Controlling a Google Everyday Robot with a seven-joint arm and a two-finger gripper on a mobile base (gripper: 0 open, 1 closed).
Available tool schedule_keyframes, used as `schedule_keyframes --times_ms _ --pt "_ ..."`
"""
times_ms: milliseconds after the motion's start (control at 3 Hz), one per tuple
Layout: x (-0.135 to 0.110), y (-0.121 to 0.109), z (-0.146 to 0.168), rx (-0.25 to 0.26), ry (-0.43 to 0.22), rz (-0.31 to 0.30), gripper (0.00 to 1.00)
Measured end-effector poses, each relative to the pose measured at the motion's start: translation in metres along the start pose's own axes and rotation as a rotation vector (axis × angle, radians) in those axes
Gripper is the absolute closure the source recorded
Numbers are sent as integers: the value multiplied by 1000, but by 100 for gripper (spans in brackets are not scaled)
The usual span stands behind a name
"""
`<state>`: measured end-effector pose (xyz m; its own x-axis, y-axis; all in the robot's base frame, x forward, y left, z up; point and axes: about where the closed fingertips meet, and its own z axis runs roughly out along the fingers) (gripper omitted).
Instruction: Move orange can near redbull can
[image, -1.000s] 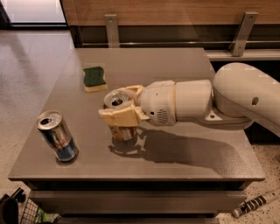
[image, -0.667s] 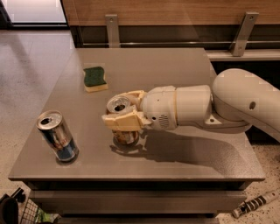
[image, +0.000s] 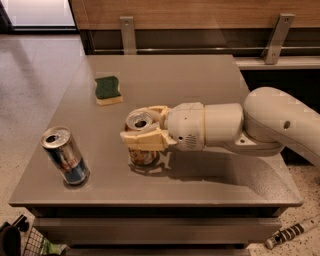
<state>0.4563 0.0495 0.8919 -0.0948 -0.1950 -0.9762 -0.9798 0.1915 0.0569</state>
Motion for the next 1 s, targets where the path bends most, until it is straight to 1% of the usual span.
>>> schedule_keyframes --times_ms 333,1000 --pt "-1 0 0 0 0 0 76" --pt "-1 0 0 0 0 0 29"
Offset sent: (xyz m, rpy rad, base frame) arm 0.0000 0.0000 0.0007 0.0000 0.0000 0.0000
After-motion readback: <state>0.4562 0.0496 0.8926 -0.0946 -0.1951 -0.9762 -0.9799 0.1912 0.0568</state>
